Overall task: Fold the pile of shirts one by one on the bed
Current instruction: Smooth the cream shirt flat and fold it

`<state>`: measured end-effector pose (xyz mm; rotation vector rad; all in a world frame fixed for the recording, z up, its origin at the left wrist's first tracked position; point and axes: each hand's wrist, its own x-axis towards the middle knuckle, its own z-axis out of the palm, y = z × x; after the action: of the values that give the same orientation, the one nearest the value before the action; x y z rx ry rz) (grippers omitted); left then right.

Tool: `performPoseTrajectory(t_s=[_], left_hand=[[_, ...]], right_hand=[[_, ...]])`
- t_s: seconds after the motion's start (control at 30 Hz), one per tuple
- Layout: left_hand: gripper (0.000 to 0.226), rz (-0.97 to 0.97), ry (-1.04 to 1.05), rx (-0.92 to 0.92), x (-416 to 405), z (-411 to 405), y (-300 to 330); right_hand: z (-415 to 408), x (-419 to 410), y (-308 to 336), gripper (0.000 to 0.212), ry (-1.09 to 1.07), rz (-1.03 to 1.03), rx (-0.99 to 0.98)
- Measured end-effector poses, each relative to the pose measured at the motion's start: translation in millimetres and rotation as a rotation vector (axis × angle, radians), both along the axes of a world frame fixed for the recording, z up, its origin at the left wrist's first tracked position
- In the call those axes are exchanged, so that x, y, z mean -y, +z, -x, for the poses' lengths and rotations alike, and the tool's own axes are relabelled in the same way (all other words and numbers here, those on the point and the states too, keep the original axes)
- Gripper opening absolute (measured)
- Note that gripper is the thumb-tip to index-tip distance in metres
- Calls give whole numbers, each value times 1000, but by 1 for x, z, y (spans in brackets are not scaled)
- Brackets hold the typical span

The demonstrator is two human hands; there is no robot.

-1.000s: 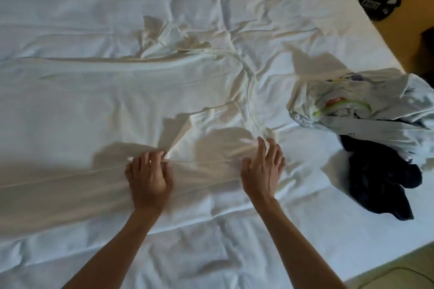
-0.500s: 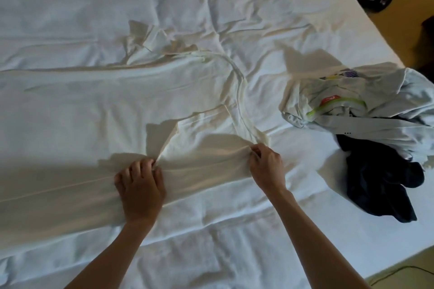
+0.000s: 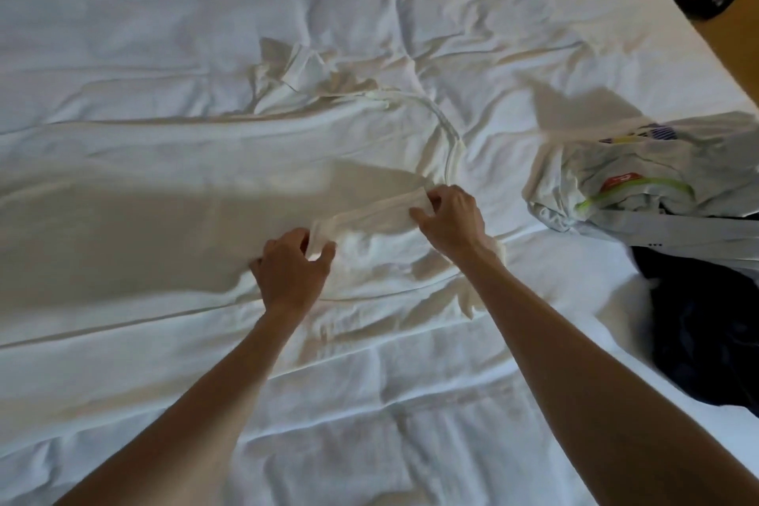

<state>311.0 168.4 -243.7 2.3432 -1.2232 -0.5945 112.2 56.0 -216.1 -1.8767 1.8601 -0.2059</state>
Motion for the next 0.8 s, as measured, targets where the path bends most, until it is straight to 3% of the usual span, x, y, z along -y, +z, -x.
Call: performPoseTrajectory(t_s=[0.1,0.37,0.53,0.67,0.8], left_hand=[[39,22,25,-82,10,-8,5],[21,175,54,-283,13,-20,13],[15,449,-120,-314,-27,-14,19],[18,519,-334,-206,-70,-8,-1],[21,504,-418,-119,-90,-7,-20]], right_hand=[[-7,25,5,15,-58,-58,54],[-2,9,-1,7,-83,66,363],[25,-40,5,9,-173,111,648],[58,-80,-12,26,-14,287,492],[72,-90,-28,12,134,405,329]])
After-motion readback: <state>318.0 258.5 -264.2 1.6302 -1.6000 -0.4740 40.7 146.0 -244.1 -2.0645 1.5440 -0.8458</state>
